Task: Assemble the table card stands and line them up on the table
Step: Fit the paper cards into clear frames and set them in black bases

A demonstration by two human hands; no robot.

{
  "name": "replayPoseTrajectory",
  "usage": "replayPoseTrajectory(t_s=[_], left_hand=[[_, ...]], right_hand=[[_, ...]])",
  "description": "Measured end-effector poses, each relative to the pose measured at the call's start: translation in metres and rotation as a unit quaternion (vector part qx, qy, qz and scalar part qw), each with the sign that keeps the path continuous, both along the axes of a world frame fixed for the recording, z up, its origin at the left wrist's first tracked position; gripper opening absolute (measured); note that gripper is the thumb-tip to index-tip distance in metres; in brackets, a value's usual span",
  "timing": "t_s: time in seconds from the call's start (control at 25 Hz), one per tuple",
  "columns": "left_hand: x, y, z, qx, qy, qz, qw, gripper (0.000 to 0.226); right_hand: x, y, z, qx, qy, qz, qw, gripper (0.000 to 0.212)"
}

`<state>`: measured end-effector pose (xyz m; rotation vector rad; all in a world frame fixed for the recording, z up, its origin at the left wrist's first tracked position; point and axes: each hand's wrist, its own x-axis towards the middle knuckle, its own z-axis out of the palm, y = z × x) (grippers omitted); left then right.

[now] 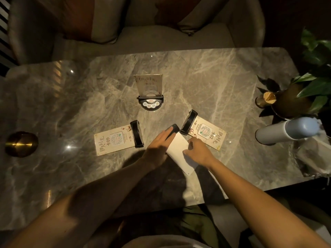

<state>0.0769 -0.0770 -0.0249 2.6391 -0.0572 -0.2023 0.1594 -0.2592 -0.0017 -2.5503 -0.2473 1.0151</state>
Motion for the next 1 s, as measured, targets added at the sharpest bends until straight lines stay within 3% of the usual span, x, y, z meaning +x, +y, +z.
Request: replayPoseTrajectory(t_s=[0.24,0.36,0.52,0.64,0.84,1.0], left_hand=[[-0.005,0.011,0.002,0.042,0.045,-0.007,0.998,0.094],[-0.007,0.021,0.005,0.068,0.043,0.019,0.997,0.095],[-0.013,0.043,0.012,-0.011,-0.027,0.071,0.997,0.057],[-0.004,0.050,0.028,-0.095,0.005,0.107,0.990,0.030],[0.013,0.060,0.048,-0.189,-0.032,0.181,0.965,0.014],[0.035,0.070,0.046,-0.222,-0.002,0.229,0.948,0.019]], right_hand=[[-0.004,0.005,-0.006,0.053,0.048,-0.077,0.994,0.021],[0.001,0.011,0.010,0.146,0.128,-0.175,0.965,0.022],[0.022,0.014,0.034,0.234,0.179,-0.171,0.940,0.030],[0.037,0.024,0.046,0.271,0.180,-0.181,0.928,0.018],[0.057,0.048,0.063,0.279,0.178,-0.196,0.923,0.021],[0.063,0.062,0.055,0.252,0.071,-0.119,0.958,0.011]])
